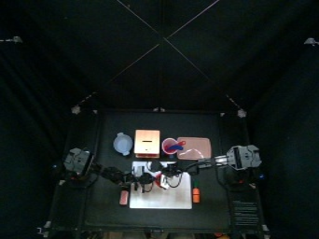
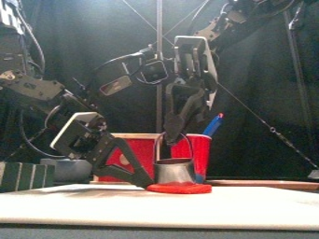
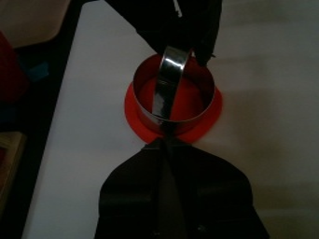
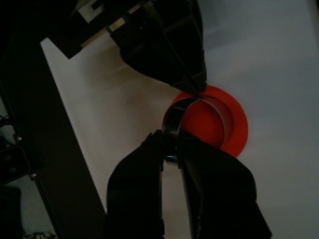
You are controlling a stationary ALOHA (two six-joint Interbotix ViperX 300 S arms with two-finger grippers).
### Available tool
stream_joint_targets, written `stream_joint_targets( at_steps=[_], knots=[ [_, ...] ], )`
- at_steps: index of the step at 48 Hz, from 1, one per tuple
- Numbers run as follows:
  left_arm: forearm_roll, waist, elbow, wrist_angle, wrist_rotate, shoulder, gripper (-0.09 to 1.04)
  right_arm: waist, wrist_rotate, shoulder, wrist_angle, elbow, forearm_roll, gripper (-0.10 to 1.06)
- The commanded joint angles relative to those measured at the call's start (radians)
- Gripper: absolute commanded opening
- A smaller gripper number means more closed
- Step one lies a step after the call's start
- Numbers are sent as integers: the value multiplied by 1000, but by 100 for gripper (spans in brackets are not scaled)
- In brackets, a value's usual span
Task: Get the cutter from the drawer then cut the dough then place the extra dough in the bowl
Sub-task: Place the extra dough in the bowl
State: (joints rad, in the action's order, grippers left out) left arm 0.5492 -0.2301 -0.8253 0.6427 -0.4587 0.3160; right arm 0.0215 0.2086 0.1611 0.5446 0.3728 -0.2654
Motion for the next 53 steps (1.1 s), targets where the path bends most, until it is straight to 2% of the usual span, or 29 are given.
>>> stream_joint_targets(
  at_steps=[1, 17, 28, 35, 42, 50, 53],
  knots=[
    [2, 5, 12, 2, 0, -5, 56, 0, -3, -35, 6, -18, 6, 38],
    [3, 5, 11, 2, 0, 2, 56, -6, -3, -130, 49, 8, 64, 37],
    [3, 5, 12, 2, 0, -6, 56, -32, -3, -229, 23, 104, 60, 38],
    [2, 5, 12, 2, -2, -20, 56, -32, -5, -285, -74, 184, 40, 37],
    [2, 5, 12, -6, -3, -48, 56, -26, -9, -330, -204, 276, -15, 37],
    [-2, 5, 11, -18, -6, -80, 56, -23, -15, -387, -334, 385, -167, 37],
    [-6, 5, 12, -18, -6, -84, 56, -18, -15, -407, -371, 420, -199, 37]
  ],
)
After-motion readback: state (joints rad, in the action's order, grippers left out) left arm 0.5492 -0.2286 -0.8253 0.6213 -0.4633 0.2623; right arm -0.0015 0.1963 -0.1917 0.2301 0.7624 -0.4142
